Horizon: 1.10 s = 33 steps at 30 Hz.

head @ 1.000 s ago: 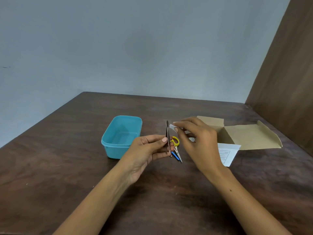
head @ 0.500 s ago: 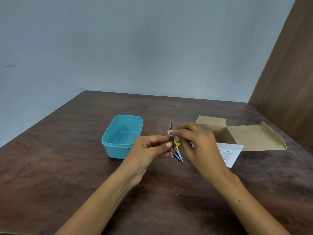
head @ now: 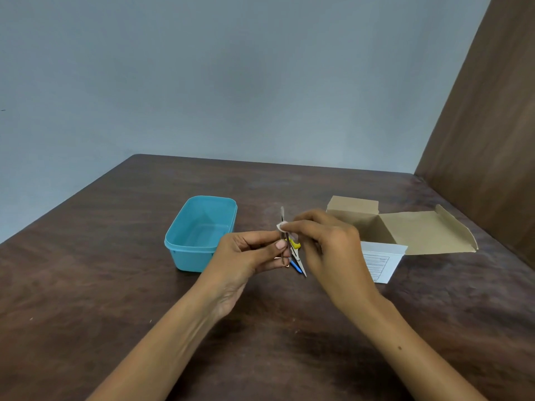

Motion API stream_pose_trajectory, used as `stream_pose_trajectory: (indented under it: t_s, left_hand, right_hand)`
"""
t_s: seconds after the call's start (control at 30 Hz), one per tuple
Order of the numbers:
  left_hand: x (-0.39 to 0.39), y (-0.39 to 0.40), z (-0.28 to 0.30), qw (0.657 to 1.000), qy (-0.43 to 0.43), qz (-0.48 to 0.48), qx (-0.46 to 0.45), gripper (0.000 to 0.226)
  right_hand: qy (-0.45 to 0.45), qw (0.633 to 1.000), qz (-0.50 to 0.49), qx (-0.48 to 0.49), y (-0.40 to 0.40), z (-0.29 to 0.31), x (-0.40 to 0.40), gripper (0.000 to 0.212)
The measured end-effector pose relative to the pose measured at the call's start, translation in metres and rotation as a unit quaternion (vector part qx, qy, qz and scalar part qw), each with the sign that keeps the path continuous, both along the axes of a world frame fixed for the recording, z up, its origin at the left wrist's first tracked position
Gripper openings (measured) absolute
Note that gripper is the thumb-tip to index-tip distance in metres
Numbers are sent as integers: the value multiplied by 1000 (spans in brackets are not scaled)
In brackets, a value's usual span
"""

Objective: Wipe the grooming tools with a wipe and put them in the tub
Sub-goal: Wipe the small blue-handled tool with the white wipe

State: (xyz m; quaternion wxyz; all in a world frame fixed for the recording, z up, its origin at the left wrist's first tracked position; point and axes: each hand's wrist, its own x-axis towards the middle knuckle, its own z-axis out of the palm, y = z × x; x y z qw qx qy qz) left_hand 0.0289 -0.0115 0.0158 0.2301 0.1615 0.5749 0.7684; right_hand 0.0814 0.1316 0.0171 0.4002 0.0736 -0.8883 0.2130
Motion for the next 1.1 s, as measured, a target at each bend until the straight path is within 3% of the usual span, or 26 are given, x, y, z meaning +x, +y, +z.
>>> stream_pose_trajectory:
  t_s: [0.3,0.57,0.83,1.1]
  left_hand:
    - [0,-2,2,999,19,-38,-18,19]
    - [1,-6,4,1000,-9,-25,-5,19]
    - [3,-2,3,1000,-4,-29,1,20]
    - [0,-1,0,999,-23,-10,30,20]
  right_hand:
    - [37,999,-18,-26,3,-4,1,24]
    - [8,999,29,-17,-2,-7,14,25]
    - [17,995,19,-100,-1,-8,19,20]
    - [16,995,25,-98,-3,-9,15,20]
